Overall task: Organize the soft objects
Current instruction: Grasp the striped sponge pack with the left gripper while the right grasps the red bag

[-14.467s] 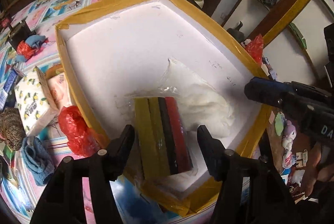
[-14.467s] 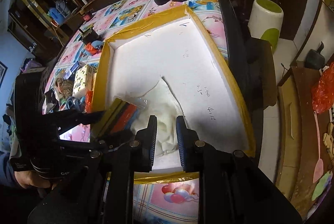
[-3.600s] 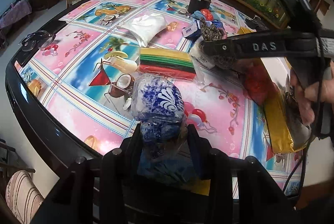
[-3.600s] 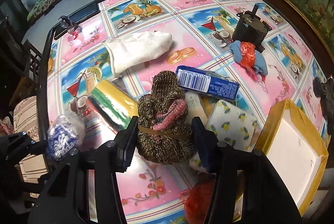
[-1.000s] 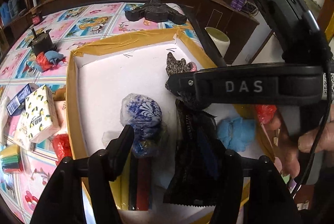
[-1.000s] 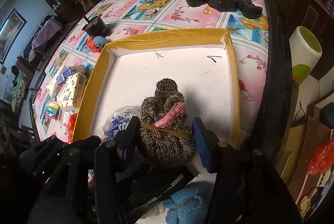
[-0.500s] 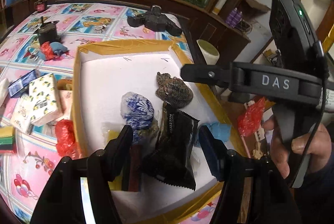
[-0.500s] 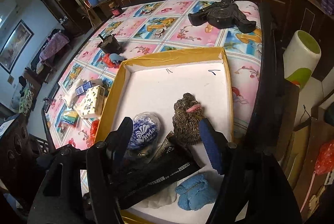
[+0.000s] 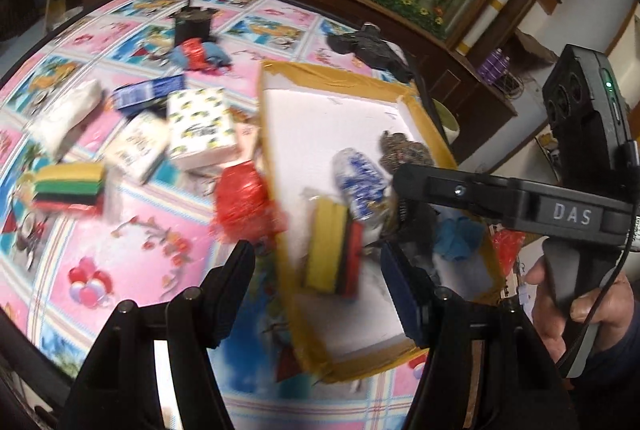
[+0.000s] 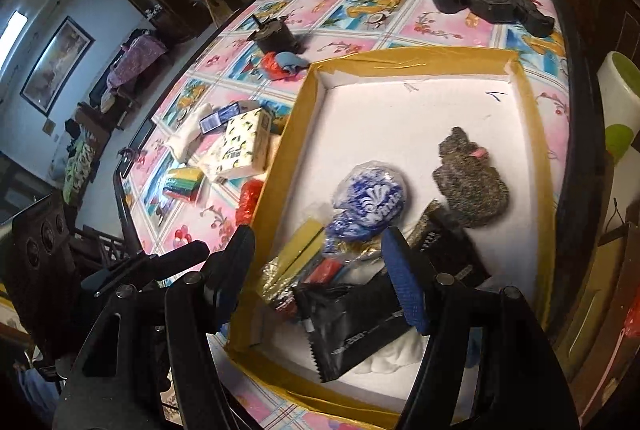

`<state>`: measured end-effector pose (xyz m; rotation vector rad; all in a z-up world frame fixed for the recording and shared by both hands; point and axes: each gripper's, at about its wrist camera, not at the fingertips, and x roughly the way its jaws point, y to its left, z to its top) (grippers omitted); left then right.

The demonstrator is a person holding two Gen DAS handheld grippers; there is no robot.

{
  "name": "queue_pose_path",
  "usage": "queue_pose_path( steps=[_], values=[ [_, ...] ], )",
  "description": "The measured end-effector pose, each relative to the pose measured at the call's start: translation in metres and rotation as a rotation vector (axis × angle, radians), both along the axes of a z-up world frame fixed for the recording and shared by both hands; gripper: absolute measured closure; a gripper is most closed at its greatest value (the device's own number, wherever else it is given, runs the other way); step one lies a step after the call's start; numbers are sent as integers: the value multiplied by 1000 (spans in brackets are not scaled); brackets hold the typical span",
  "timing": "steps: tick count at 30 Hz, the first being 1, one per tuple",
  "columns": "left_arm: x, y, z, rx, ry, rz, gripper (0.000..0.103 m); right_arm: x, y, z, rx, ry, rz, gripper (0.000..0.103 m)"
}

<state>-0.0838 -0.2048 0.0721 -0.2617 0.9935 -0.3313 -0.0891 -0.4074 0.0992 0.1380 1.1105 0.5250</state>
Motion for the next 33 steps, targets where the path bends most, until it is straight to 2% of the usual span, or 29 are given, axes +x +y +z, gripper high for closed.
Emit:
queue_pose_path(
  steps=[6,10,12,15,20,24,25,30,33],
  values=[
    [-8,62,-2,49,7,87,37,-10,31,1,1,-3,64,37],
    [10,117,0,92,2,144,38,-16,38,2,3,-8,61,37],
    [25,138,0,143,-6,152,38,-19,38,1,0,-2,48,37],
    [55,154,-9,159,20,87,38,-23,38,-2,-8,7,23,37],
    [93,156,-30,176,40,-34,38,-29,37,-2,-27,10,-15,37],
    [108,145,-53,201,117,-154,38,-31,39,-1,-35,10,-31,37],
    [106,141,-58,210,138,-186,38,-31,41,0,-35,10,-31,37],
    [69,136,-57,206,128,-271,38,-25,62,3,-47,0,10,37],
    [41,136,-58,205,104,-242,38,-17,84,-1,-72,5,76,37]
  ],
)
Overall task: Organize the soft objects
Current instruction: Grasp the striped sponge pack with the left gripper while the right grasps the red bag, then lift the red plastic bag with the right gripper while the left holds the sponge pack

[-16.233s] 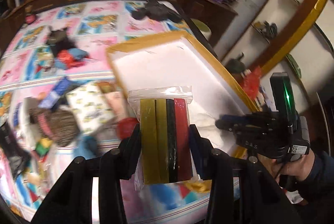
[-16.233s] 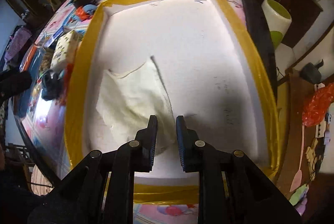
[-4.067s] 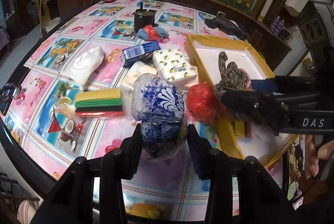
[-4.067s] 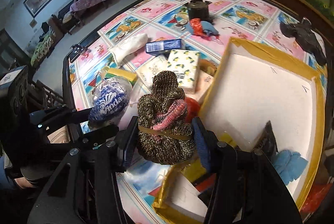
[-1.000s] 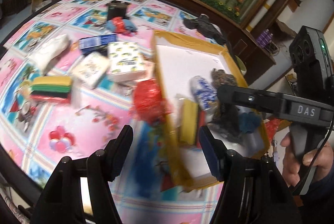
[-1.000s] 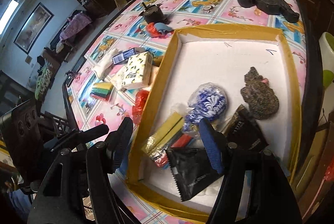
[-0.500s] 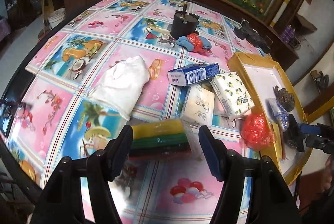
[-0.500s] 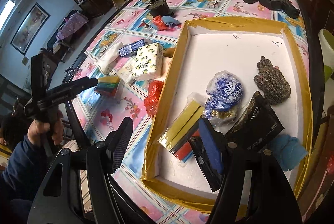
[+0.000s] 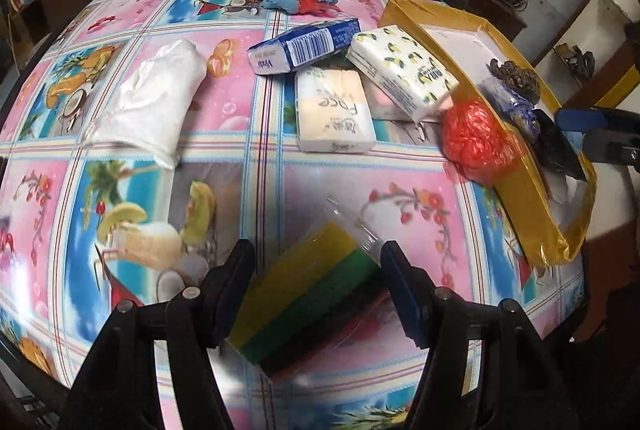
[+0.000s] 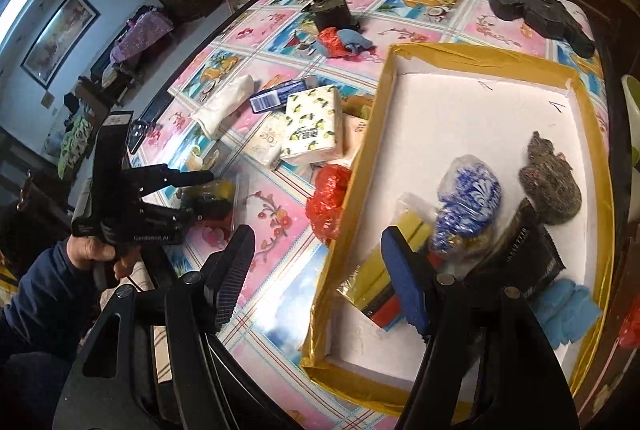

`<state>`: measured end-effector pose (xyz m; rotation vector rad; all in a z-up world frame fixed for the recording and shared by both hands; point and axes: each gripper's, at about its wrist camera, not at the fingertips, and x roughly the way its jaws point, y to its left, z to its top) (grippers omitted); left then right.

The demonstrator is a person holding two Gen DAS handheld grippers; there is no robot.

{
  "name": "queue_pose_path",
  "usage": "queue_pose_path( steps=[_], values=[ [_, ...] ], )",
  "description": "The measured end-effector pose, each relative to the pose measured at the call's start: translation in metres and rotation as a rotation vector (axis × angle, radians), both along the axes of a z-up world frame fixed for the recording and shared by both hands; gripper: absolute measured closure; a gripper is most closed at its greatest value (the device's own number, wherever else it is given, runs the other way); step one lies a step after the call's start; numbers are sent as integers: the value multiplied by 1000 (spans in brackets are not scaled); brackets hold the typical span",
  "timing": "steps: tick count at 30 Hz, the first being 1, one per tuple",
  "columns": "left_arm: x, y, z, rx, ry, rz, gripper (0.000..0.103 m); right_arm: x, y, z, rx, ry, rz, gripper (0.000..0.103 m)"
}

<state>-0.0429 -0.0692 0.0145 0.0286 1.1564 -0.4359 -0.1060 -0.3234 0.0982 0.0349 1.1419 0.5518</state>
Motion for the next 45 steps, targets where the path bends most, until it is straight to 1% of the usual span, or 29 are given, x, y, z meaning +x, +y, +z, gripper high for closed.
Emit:
queue_pose_path(
  steps=[1,4,7,9,10,12,13,14,15,16,18,19,20,22,24,26,27,30,32,33,34,35,37,39,40,41,42,43,45],
  values=[
    [-6,0,0,-9,-4,19,38,3,8,-2,-19,0,22,37],
    [-17,1,0,-2,-5,95,38,15,37,-8,-126,-29,95,37],
    [-24,-3,0,26,5,93,38,27,64,-16,-251,-70,170,37],
    [-28,-1,1,29,5,87,38,34,81,-26,-360,-99,219,37],
    [-30,3,1,23,7,91,38,36,87,-31,-405,-104,241,37],
    [-33,12,2,-1,10,108,38,39,96,-47,-507,-74,275,37],
    [-35,17,5,-20,8,115,38,36,99,-48,-527,-88,284,35],
    [-35,20,7,-34,8,118,37,32,103,-48,-526,-90,297,34],
    [-36,23,9,-43,11,117,37,31,105,-45,-485,-67,307,33],
    [-37,24,10,-45,15,110,37,33,102,-40,-389,-18,300,33],
    [-40,25,10,-36,21,89,37,43,84,-31,-103,138,266,33],
    [-42,24,10,-23,22,77,37,45,78,-29,-51,159,249,33],
    [-44,21,8,-5,18,66,37,44,74,-26,-80,129,231,33],
    [-46,18,4,34,18,45,37,40,70,-20,-176,47,221,33],
    [-46,16,1,50,19,35,37,40,63,-15,-144,51,217,33],
    [-45,17,0,45,19,36,36,30,68,-9,-121,36,236,33],
    [-44,18,0,42,15,42,36,24,74,-7,-88,52,252,33],
    [-40,20,0,39,12,57,36,4,97,-16,67,186,330,33],
    [-39,21,0,33,11,66,35,-13,110,-26,113,271,400,33],
    [-39,21,0,31,9,67,35,-19,114,-32,111,303,427,33],
    [-39,22,0,32,7,69,34,-24,117,-39,75,316,443,33],
    [-40,22,0,34,6,71,33,-28,119,-45,15,313,456,33],
    [-39,23,0,32,4,79,32,-28,117,-55,-126,260,441,35],
    [-37,22,-1,31,4,89,30,-17,107,-53,-101,255,401,38],
    [-37,21,-1,33,4,93,29,-10,100,-53,-109,254,363,38],
    [-36,19,-2,37,4,95,28,-4,94,-52,-147,222,321,39],
    [-35,18,-2,41,3,96,27,1,89,-50,-167,184,308,42],
    [-34,16,-2,47,2,97,26,5,86,-49,-172,174,303,42],
    [-31,12,-4,57,3,94,25,11,84,-49,-155,193,293,42]
  ],
)
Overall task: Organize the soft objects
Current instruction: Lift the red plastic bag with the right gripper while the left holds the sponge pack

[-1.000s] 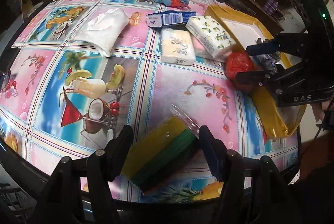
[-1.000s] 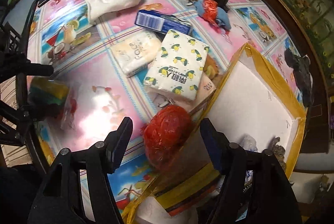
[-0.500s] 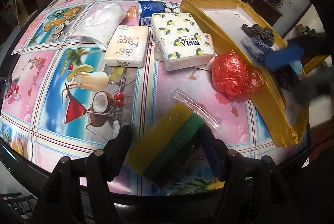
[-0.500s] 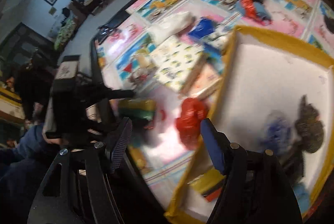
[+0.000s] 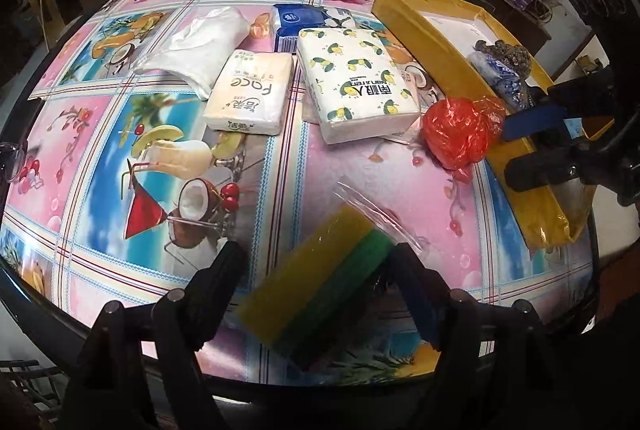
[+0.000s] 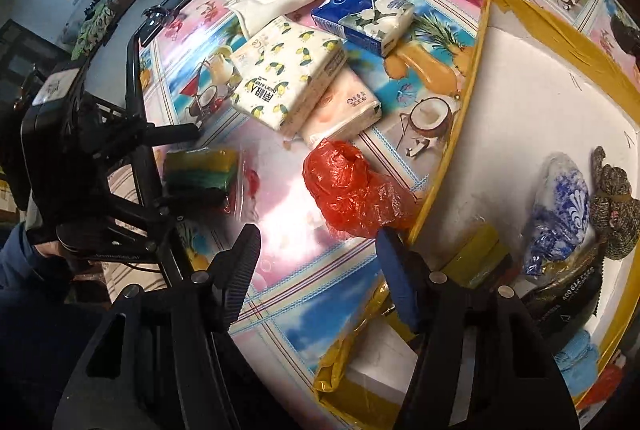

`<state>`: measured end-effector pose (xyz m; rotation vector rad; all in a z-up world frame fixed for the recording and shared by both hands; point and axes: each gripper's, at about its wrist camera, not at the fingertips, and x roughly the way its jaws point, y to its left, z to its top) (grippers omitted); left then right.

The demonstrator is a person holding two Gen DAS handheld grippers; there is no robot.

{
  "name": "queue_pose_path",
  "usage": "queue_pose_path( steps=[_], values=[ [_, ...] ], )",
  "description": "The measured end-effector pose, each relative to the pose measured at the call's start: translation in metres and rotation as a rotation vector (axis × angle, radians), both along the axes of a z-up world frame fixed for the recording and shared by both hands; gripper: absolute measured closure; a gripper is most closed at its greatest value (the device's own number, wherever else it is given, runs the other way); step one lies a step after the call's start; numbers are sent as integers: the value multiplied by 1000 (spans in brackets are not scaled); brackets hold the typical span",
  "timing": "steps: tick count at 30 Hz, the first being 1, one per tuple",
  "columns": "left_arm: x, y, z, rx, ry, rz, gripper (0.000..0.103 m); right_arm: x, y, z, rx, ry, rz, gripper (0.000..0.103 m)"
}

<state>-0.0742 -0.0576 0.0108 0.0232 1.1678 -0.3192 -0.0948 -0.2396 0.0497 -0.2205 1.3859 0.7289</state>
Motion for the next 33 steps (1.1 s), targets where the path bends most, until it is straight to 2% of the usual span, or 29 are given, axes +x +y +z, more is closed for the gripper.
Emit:
queue_pose_path(
  steps=[2,5,8,11,15,17,18,19,21,23,24,25,27,33],
  values=[
    [1,-2,-1,10,4,-6,24,-2,7,1,-25,-18,20,42],
    [2,-2,0,11,11,-13,24,-8,20,6,-88,-97,75,42],
    [-1,-1,-1,17,13,-26,24,-5,29,16,-99,-135,123,42],
    [-7,4,-1,16,-7,-42,24,-1,24,33,-120,-185,172,42],
    [-15,3,-3,59,-42,-73,24,5,28,31,-196,-237,213,42],
    [-15,2,-3,61,-49,-72,31,5,32,26,-215,-240,252,42],
    [-16,1,-1,52,-54,-72,44,5,36,19,-233,-233,280,42],
    [-17,1,0,36,-61,-72,50,6,40,11,-265,-240,301,42],
    [-18,2,3,15,-63,-50,56,6,46,-6,-340,-285,326,42],
    [-19,6,4,-20,-71,-20,61,7,50,-18,-339,-268,332,44],
    [-19,8,4,-36,-72,-1,64,6,50,-21,-334,-256,320,62],
    [-19,11,5,-53,-71,21,65,5,50,-23,-319,-232,303,65],
    [-21,15,7,-75,-78,51,66,3,48,-18,-262,-215,262,65],
    [-23,11,7,-63,-81,84,66,-8,37,4,-86,-182,138,65]
  ],
)
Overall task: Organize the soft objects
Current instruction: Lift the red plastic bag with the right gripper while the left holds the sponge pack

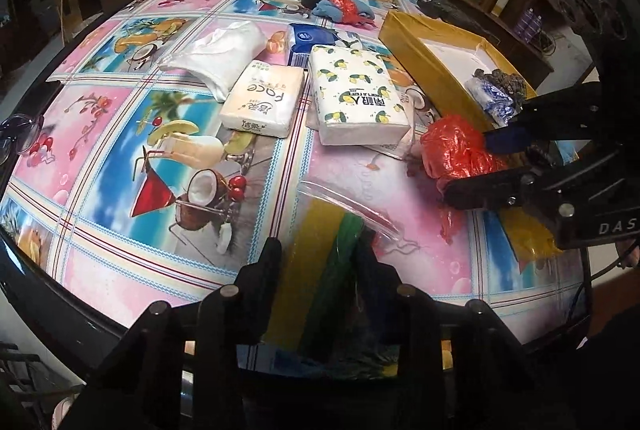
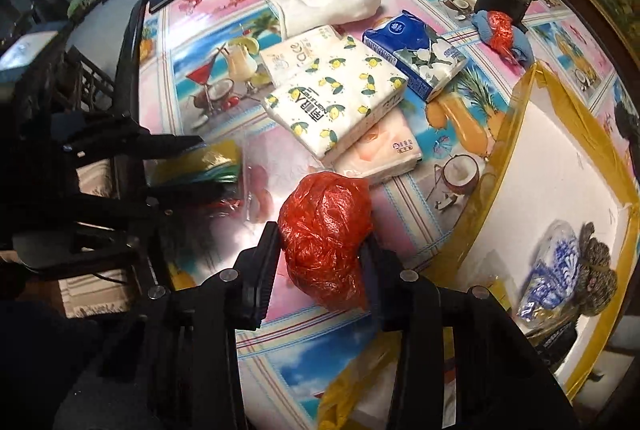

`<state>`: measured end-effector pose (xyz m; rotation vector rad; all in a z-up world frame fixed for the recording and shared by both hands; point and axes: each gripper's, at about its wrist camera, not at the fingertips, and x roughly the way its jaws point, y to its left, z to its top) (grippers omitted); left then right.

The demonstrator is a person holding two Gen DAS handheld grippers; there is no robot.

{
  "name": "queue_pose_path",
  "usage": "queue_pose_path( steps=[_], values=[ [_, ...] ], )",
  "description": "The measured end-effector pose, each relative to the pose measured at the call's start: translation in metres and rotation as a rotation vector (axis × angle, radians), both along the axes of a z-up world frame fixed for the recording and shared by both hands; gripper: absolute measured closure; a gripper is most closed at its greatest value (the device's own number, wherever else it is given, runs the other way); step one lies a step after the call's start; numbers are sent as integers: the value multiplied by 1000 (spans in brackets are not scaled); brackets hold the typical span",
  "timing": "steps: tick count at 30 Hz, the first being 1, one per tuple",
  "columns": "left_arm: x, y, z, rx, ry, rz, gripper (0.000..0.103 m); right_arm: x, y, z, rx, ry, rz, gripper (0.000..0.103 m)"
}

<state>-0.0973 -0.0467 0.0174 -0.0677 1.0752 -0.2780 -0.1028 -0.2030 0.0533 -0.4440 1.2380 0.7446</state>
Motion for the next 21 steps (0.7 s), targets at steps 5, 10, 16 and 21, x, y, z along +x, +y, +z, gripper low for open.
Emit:
queue_pose_path(
  steps=[5,10,16,21],
  values=[
    [-1,-14,4,12,-11,3,66,-12,-10,10,74,19,-24,65],
    [-10,-24,11,-26,-29,9,67,-17,-17,9,119,51,-64,65],
    [-22,-32,18,-48,-35,17,67,-21,-21,14,146,62,-67,65],
    [-23,-37,31,-96,-46,29,68,-23,-29,20,166,58,-78,65]
  ],
)
